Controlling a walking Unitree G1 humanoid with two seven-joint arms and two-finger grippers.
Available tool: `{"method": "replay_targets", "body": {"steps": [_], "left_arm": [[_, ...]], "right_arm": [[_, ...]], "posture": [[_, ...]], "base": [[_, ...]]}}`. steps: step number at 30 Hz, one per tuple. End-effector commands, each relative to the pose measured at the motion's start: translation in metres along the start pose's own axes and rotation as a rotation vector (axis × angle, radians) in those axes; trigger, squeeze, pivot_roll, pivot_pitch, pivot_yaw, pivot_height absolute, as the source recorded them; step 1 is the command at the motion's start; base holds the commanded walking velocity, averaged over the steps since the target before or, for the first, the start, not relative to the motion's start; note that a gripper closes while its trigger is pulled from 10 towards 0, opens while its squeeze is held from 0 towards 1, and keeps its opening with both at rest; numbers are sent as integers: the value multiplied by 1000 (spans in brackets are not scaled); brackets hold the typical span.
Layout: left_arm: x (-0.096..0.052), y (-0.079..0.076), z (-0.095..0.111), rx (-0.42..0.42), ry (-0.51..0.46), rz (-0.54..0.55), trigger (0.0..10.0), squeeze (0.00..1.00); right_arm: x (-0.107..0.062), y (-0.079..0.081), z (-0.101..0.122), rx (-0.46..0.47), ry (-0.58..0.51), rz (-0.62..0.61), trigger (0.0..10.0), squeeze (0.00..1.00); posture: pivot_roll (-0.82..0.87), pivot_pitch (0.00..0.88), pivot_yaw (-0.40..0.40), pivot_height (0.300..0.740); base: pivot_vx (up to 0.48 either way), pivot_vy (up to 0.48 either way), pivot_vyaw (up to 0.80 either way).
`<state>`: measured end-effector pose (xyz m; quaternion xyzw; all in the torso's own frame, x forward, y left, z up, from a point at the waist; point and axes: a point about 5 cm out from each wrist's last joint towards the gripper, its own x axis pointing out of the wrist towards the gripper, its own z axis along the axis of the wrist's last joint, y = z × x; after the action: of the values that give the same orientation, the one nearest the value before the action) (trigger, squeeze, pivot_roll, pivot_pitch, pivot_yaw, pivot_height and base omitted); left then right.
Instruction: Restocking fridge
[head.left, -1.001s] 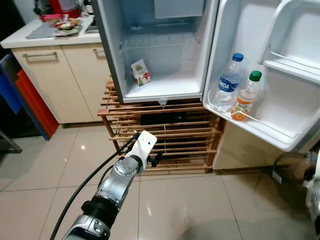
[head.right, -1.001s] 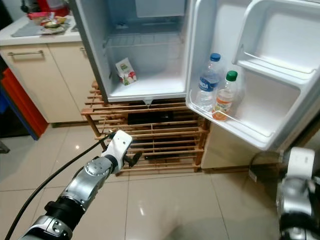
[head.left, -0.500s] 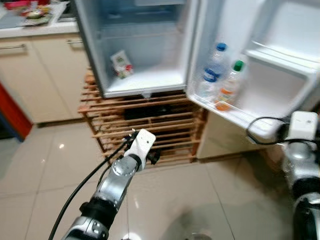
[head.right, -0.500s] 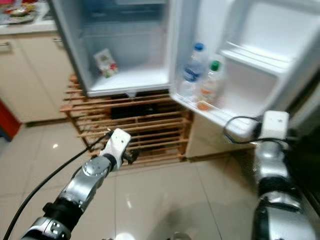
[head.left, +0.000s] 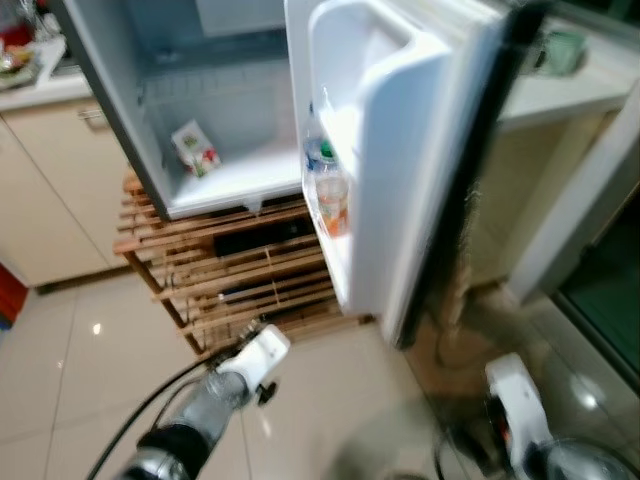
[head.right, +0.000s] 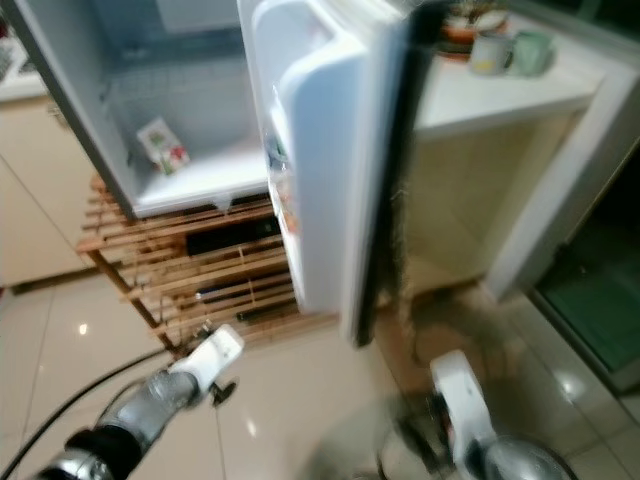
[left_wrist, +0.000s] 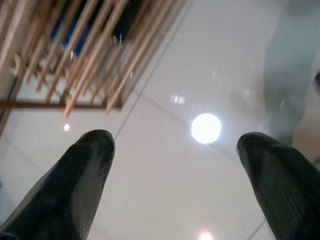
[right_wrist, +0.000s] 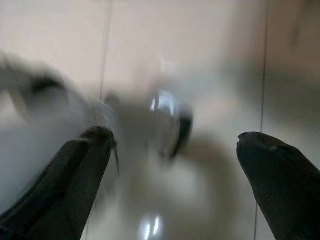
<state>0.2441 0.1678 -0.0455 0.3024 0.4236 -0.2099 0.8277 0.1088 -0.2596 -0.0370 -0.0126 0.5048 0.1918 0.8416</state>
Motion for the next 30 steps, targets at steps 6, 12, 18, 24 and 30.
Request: {"method": "replay_targets", "body": {"steps": [6,12,18,24,30], "left_arm": [[-1,-8,-31,43,88,-24,10000,0],[2,-18,-20,20,5,-42,10000,0],[3,-20,29,22,-226,-25,10000,0],[-7,-11,90,-7,-513,-40,10000,0],[-34,12,142,-174,-796,23,10000,0]], "right_arm": [[-1,-8,0,-151,84,-226,10000,0],[13,-14,77,-125,-253,-413,10000,0],[9,6,149,-138,-544,-346,10000,0],[16,22,200,-133,-708,-372,10000,0],[10,21,224,-114,-792,-396,10000,0]], "posture": [[-246,0,80,740],[-228,0,75,740],[-210,0,70,740],[-203,0,57,740],[-189,0,51,740]], "base": [[0,0,0],[0,0,0],[0,0,0],[0,0,0],[0,0,0]]}}
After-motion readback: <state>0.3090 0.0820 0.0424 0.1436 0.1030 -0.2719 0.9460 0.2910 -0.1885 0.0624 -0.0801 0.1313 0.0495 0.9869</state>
